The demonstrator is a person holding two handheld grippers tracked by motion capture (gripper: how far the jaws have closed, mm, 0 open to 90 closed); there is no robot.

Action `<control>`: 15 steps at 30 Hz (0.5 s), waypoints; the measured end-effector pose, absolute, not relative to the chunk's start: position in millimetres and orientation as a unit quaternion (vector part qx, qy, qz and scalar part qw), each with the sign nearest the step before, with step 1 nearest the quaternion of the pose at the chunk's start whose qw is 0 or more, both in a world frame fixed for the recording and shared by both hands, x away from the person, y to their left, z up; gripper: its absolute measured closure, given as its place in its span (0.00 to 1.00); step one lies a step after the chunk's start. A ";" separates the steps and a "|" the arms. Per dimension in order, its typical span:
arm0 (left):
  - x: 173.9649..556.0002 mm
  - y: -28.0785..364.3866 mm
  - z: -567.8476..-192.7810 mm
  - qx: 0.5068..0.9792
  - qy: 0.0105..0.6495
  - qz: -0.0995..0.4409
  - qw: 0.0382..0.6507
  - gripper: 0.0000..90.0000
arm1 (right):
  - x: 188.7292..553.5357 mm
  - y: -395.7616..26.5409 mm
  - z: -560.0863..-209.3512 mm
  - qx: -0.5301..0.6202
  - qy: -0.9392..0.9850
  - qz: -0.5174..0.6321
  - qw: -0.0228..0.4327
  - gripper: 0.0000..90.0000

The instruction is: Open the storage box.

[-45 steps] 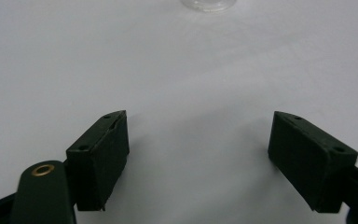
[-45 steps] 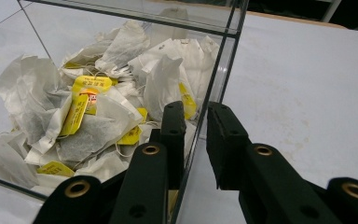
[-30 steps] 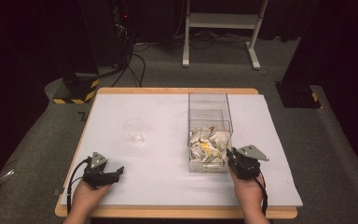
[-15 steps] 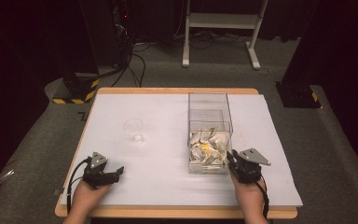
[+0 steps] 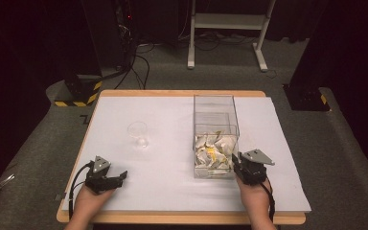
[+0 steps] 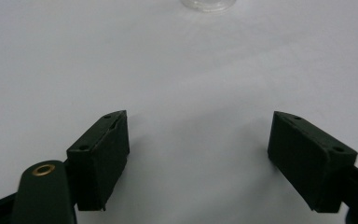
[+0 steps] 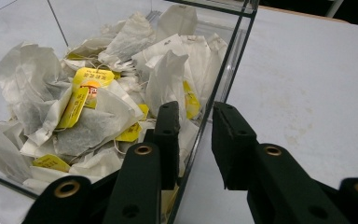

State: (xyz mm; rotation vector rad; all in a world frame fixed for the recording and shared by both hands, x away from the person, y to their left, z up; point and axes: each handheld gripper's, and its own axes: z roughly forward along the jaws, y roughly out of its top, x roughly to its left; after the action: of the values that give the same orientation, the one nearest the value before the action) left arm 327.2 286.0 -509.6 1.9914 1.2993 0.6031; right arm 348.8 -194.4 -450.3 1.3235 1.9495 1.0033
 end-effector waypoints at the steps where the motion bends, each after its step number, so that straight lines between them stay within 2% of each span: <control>1: 327.1 286.0 -509.6 0.764 0.499 0.231 0.338 0.23 | 348.2 -194.9 -450.4 0.495 0.729 0.377 0.285 0.82; 15: 327.1 286.0 -509.7 0.764 0.498 0.232 0.338 0.23 | 343.2 -196.8 -447.9 0.489 0.734 0.378 0.280 0.83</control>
State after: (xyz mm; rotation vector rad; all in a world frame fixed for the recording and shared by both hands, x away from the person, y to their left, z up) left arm 327.1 286.0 -509.7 1.9909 1.2986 0.6035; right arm 343.2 -196.8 -447.9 1.3126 1.9686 1.0149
